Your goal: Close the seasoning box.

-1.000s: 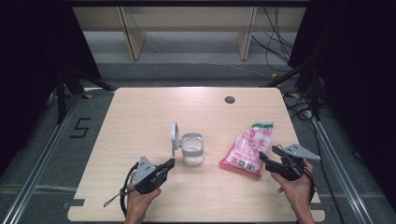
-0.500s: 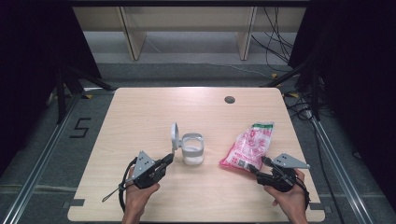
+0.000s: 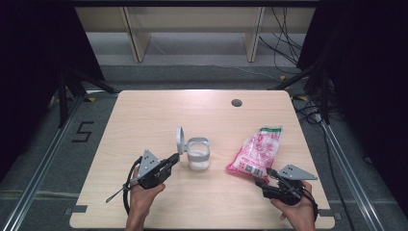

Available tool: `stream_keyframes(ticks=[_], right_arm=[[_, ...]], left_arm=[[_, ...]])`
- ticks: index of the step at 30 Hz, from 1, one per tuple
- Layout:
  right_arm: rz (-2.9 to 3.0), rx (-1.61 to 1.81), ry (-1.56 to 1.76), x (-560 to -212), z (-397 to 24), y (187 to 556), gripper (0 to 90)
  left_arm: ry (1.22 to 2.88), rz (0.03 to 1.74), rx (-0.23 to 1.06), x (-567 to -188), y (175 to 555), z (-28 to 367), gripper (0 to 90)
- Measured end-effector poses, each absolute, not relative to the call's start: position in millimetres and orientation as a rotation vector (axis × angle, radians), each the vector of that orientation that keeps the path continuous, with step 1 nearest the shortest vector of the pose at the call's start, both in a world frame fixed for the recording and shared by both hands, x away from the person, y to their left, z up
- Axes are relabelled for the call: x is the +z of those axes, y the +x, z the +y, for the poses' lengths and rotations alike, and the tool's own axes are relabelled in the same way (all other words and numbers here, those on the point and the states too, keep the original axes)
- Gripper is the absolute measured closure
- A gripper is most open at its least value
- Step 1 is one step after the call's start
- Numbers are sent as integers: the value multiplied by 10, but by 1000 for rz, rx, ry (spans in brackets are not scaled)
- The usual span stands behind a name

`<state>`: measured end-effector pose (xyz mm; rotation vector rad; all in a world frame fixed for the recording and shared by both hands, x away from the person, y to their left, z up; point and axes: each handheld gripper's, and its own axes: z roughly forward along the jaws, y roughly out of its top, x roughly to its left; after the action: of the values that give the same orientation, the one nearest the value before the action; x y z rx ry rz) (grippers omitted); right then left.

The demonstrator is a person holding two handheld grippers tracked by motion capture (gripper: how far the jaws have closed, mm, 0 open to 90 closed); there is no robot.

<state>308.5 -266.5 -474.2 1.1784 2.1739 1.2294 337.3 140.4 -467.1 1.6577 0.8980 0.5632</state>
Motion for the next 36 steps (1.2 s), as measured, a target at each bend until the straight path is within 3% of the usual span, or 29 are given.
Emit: stream_keyframes(ticks=[36], right_arm=[[2205,1242,1149,-4786,-2648,3013,399]], left_arm=[[1705,926,603,-4536,3679,1449,890]])
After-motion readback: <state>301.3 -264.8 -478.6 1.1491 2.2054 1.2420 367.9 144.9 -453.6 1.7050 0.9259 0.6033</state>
